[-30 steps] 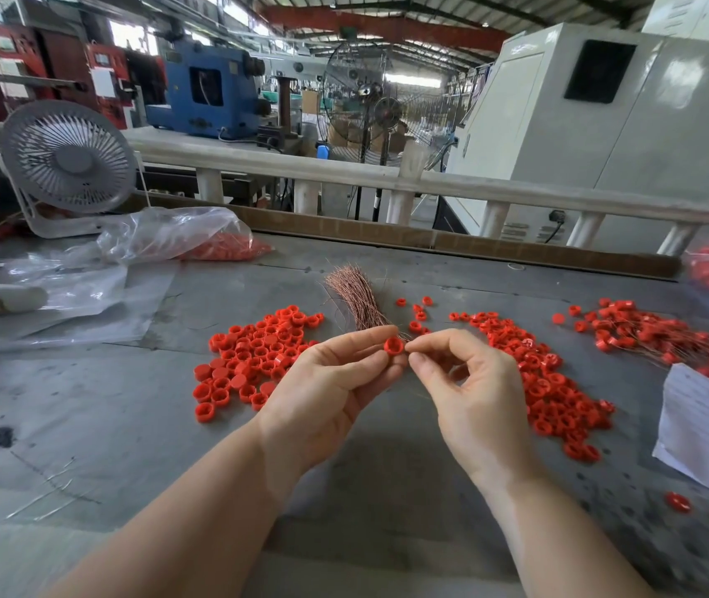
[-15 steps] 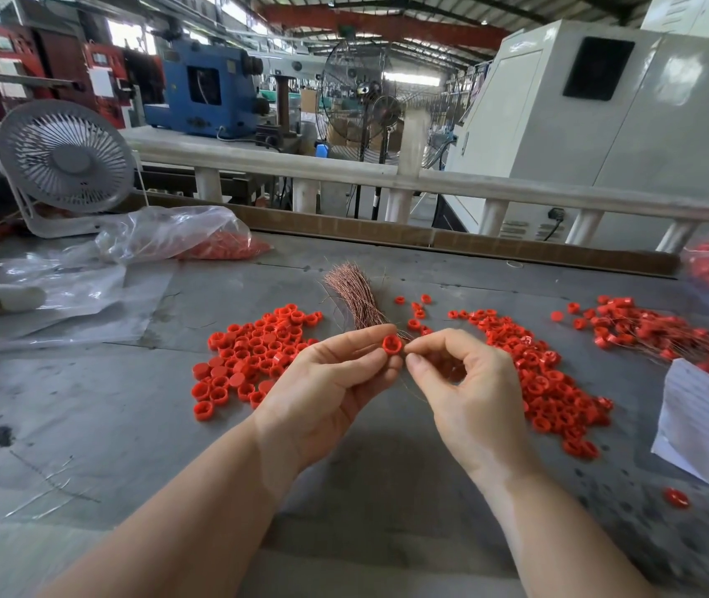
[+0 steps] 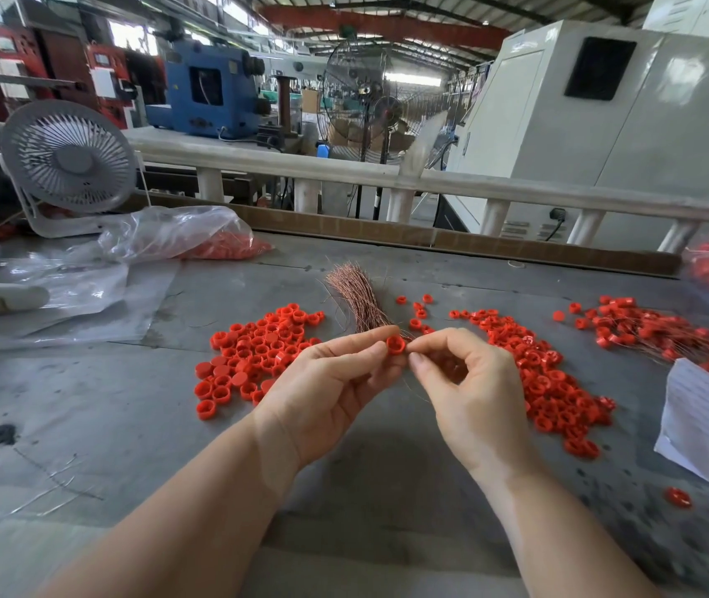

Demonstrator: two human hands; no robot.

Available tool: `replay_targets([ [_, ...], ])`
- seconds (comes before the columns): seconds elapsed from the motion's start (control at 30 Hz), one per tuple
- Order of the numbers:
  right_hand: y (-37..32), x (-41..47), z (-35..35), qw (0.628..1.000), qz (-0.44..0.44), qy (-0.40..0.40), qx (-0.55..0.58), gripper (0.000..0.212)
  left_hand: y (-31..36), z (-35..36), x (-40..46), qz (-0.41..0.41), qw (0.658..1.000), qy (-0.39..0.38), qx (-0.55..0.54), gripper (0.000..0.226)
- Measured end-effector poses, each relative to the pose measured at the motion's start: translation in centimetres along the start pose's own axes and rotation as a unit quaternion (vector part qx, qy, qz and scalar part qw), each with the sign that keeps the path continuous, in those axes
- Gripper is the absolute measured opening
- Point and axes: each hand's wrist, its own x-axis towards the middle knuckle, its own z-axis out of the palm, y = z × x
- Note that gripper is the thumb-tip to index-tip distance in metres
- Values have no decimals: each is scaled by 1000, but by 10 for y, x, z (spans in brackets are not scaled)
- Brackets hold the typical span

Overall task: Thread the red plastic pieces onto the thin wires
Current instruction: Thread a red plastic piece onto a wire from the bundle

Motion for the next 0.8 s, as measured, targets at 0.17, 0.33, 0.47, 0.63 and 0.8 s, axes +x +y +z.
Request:
replay_targets([
  [0.17,0,1,0,1000,9,0,17,27,1,0,0,-6,1000,-9,-9,22],
  [0.33,-2,1,-1,1000,10,0,24,30,1,0,-1,-8,1000,-5,-13,23],
  [0.47,-3,1,-2,1000,10,-1,26,28,1,0,-1,-11,1000,-1,-12,23],
  [0.63,-4,1,-3,999,13,-2,35,24,1,-1,-1,-22,1000,-12,-18,24],
  [0.8,-4,2,-3,999,22,-5,41,23,1,-2,0,-18,1000,-12,-13,23],
])
